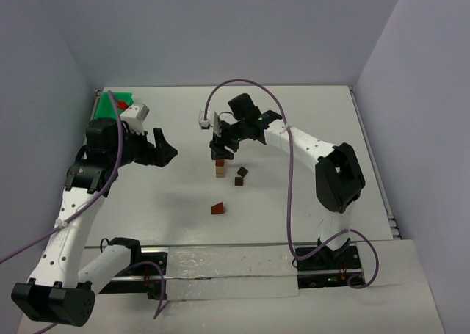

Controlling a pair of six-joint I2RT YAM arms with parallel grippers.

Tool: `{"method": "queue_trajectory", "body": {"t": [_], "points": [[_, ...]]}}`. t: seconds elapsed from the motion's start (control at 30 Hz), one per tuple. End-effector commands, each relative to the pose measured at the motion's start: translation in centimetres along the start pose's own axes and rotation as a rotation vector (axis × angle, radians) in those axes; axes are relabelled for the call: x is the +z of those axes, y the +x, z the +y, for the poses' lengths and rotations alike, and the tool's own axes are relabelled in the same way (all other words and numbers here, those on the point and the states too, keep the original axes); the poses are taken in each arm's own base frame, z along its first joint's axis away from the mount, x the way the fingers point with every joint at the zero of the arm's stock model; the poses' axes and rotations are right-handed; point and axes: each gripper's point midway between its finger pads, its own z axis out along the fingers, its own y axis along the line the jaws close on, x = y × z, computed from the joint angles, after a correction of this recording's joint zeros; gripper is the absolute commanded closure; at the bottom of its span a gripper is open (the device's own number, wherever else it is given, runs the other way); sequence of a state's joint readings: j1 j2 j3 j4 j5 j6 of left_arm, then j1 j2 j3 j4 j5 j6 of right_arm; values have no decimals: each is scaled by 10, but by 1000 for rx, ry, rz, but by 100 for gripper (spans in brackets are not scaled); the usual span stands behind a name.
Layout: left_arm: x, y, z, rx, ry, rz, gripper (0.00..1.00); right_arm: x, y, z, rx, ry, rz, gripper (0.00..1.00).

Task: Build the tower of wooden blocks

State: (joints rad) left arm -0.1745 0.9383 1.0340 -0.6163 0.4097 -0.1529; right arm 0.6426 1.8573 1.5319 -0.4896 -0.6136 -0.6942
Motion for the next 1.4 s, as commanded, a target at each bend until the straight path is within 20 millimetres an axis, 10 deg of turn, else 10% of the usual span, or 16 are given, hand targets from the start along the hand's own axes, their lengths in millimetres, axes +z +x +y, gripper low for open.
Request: {"method": "queue_trajectory", "body": {"t": [0.0,1.37], "points": [[-2,-23,-14,-3,67,-53,1,12,4,-4,11,1,-24,76],[16,-35,-6,6,83,4,1,28,33,-4,15,-35,-10,74]]}}
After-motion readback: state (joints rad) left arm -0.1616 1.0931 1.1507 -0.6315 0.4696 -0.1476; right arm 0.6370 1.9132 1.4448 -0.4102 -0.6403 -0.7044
